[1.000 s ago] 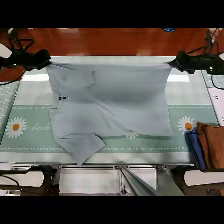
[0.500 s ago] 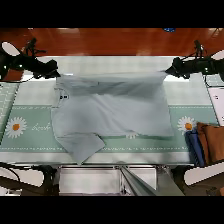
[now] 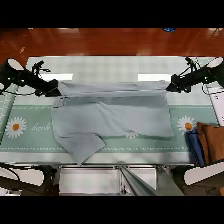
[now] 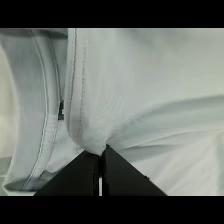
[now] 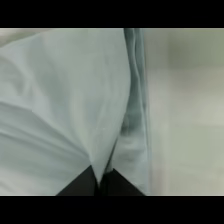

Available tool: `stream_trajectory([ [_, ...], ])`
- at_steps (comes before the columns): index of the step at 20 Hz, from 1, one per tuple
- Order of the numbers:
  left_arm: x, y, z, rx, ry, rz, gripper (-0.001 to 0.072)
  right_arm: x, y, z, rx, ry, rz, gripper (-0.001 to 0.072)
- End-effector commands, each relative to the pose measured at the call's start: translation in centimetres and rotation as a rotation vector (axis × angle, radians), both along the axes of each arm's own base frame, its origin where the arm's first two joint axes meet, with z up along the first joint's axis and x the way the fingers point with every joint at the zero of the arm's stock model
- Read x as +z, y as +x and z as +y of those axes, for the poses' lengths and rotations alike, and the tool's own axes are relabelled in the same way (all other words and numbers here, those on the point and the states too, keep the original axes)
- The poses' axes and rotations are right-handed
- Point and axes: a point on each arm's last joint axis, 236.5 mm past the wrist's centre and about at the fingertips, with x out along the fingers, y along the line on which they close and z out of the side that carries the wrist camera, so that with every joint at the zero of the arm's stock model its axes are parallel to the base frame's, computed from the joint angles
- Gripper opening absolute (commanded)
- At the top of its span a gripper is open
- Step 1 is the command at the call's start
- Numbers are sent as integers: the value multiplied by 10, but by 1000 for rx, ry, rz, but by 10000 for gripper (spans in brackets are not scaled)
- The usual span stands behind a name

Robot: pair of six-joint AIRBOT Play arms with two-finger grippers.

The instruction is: Fold the shirts.

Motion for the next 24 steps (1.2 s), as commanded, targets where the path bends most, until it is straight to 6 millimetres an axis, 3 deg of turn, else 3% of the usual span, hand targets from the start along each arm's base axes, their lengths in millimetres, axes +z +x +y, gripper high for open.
stream_trajectory([
  [1, -4, -9, 2, -9, -1, 32, 20, -5, -9, -3, 16, -16, 34, 26],
  [5, -3, -18, -3, -32, -13, 65, 22, -6, -11, -1, 12, -14, 45, 40],
  [6, -3, -21, -4, -36, -16, 77, 107, -6, -11, 1, 10, -16, 49, 204],
  [7, -2, -25, -5, -43, -22, 95, 350, -5, -12, 5, 23, -11, 53, 411],
  [8, 0, -32, -4, -52, -25, 121, 503, -3, -16, 6, 28, -7, 64, 410],
  [10, 8, -50, 4, -58, -49, 176, 507, 7, -22, -5, 6, -19, 76, 410],
  [13, 23, -77, 29, 21, -62, 188, 507, 37, -41, -42, -57, -77, 54, 410],
  [16, 12, -133, 50, 166, -70, 164, 507, 45, -74, -59, -172, -98, -30, 410],
  [18, 1, -165, 47, 310, -137, 117, 507, 40, -102, -47, -234, -35, -84, 410],
  [21, -9, -189, 31, 540, -289, 55, 507, 43, -129, 0, -265, 130, -168, 410],
  [24, -30, -213, 21, 581, -282, 124, 507, 43, -149, 24, -270, 196, -190, 410],
])
